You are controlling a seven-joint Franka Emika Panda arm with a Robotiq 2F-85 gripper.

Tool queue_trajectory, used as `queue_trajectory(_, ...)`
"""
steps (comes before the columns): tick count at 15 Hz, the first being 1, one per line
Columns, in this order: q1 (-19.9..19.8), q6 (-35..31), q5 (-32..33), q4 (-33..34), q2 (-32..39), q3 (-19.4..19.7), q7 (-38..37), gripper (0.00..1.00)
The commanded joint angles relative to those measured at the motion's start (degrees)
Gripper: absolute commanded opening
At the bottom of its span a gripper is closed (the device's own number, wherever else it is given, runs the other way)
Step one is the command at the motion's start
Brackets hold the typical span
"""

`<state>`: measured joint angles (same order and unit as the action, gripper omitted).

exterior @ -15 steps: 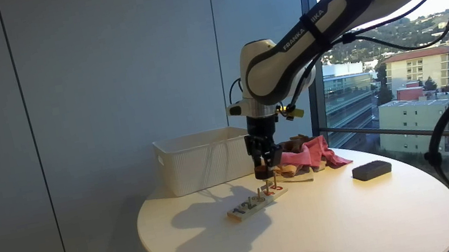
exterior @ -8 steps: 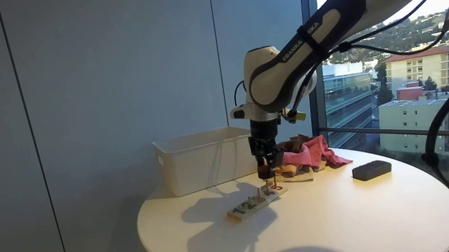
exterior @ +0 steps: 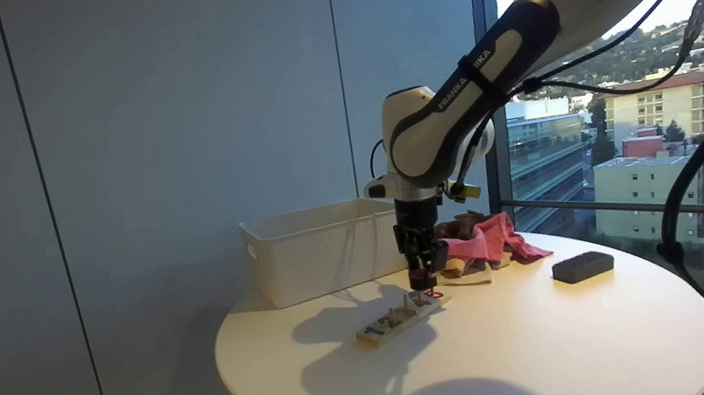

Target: Move the masking tape to the left.

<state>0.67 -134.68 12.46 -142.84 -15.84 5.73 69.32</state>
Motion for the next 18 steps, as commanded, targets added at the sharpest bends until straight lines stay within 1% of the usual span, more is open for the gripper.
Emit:
queue_trajectory(1, -0.22, -0.58, 0.02, 1.06, 0.95, -0.21, -0.68, 0.77)
queue_trajectory(2, -0.24, -0.56, 0.03, 1.06, 1.01, -0.22, -0.75, 0.78)
queue_trajectory(5, -0.26, -0.39, -0.01, 1.04, 1.04, -0.24, -0.99, 0.99)
queue_trajectory(9, -0.12, 0.14, -0.36, 1.13, 0.6, -0.28, -1.25, 1.0)
queue_trajectory(12, -0.3, 1.16, -0.03, 1.38, -0.37, -0.71, -3.04, 1.0)
queue_trajectory(14, -0.78, 4.27, 0.23, 1.78, -2.77, -1.63, -8.82, 1.0)
queue_trajectory(15, -0.78, 5.96, -0.75, 1.58, -4.96, -1.87, -12.48, 1.0)
queue_trajectory(18, -0.47, 13.86, -2.3, 2.27, -10.75, -2.3, -20.97, 1.0)
